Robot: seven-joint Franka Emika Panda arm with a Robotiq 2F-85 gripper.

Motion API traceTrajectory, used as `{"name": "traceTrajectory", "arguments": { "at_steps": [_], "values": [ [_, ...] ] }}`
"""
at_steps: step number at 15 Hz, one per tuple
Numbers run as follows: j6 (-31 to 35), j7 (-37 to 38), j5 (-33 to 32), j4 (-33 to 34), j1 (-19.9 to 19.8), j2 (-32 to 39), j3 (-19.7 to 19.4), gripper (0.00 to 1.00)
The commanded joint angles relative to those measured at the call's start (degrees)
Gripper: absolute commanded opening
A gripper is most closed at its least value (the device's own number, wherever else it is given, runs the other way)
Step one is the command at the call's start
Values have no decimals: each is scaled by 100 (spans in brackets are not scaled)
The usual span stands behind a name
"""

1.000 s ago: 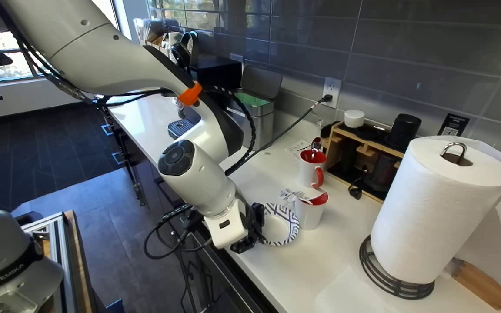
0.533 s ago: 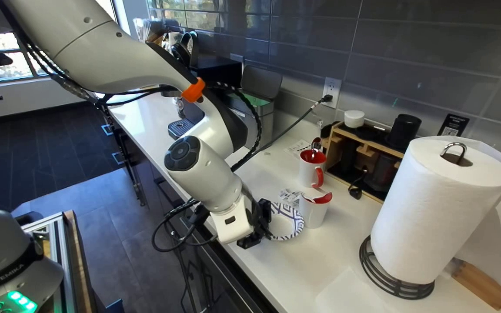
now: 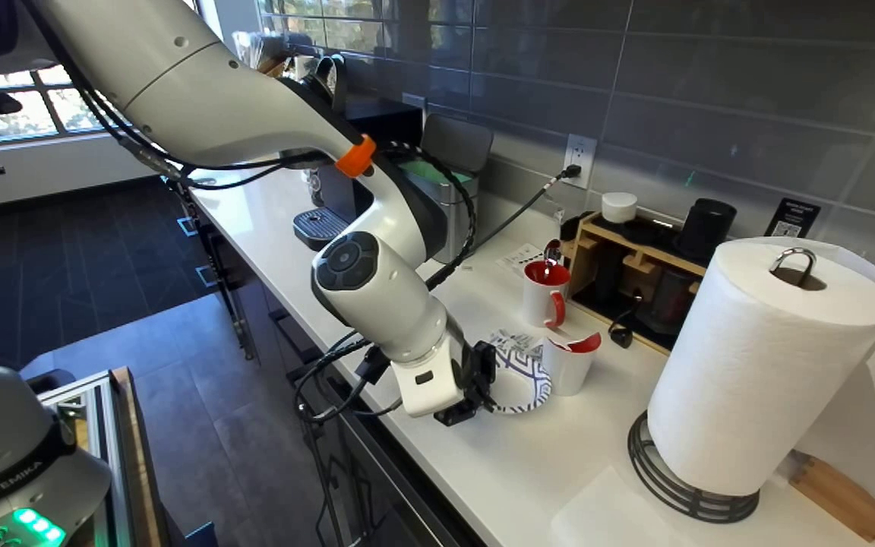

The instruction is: Pour the contents in the bowl into the mug

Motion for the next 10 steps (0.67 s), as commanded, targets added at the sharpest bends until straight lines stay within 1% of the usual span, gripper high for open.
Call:
{"name": "traceTrajectory", "arguments": {
  "at_steps": [1, 6, 10],
  "values": [
    [-214, 577, -230, 354, 17, 273, -67, 1],
    [-247, 1154, -471, 759, 5, 455, -110, 1],
    [-320, 1691, -786, 1110, 35, 636, -206, 1]
  ]
}}
